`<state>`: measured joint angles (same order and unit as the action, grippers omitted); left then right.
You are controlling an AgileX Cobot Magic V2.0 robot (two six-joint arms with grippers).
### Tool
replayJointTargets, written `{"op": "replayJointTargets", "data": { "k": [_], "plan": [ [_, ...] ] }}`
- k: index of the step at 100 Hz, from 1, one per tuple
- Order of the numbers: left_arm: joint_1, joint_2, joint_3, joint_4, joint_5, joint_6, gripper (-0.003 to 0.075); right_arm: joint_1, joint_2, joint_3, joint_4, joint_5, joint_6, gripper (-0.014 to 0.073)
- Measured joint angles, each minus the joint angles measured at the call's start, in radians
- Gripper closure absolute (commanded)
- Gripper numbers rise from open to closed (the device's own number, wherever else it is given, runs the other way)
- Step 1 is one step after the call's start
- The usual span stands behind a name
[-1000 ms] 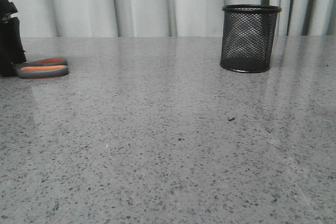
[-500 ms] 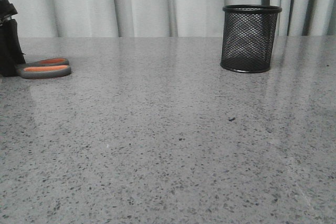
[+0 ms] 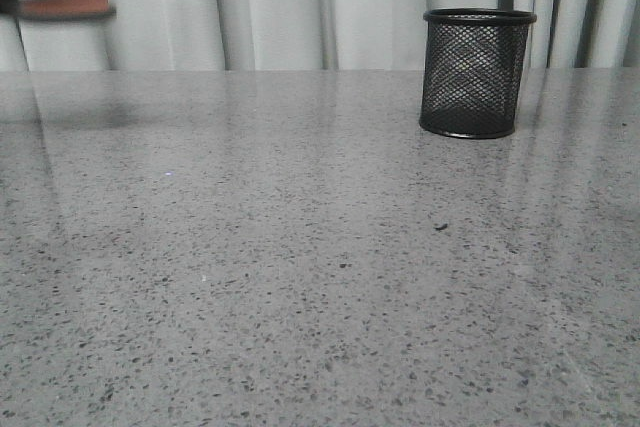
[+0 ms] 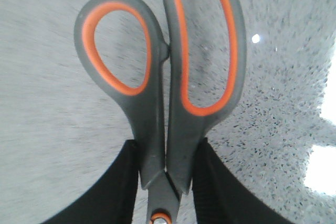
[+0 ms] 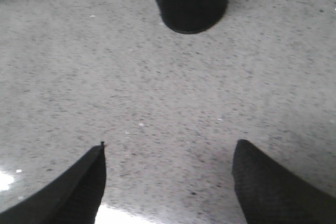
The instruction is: Put scissors into bucket
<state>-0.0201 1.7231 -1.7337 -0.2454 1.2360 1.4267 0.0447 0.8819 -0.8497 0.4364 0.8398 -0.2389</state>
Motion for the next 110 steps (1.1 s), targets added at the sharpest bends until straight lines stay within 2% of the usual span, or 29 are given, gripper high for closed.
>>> {"op": "replayJointTargets", "data": {
  "k": [9,19,42,56,85,110],
  "plan": [
    [-0.039,-0.089,-0.006,0.0,0.008,-0.02,0.0724,0.0,0.0,0.0,0.108,-0.006,-0.075,0.0132],
    [-0.108,-0.173,-0.01,0.0,0.015,-0.042,0.0724,0.0,0.0,0.0,0.289,-0.019,-0.194,0.0132],
    [-0.328,-0.311,-0.01,0.0,0.028,-0.115,0.0724,0.0,0.0,0.0,0.731,-0.025,-0.452,0.0132],
    [-0.465,-0.348,-0.01,0.021,0.031,-0.161,0.0724,0.0,0.006,-0.025,0.923,-0.007,-0.563,0.0132],
    [-0.66,-0.356,-0.01,0.036,-0.023,-0.24,0.0724,0.0,0.102,-0.154,0.982,0.088,-0.589,0.0132],
    [-0.717,-0.356,-0.01,0.037,-0.087,-0.256,0.0724,0.0,0.196,-0.204,1.011,0.16,-0.589,0.0132]
  ]
}}
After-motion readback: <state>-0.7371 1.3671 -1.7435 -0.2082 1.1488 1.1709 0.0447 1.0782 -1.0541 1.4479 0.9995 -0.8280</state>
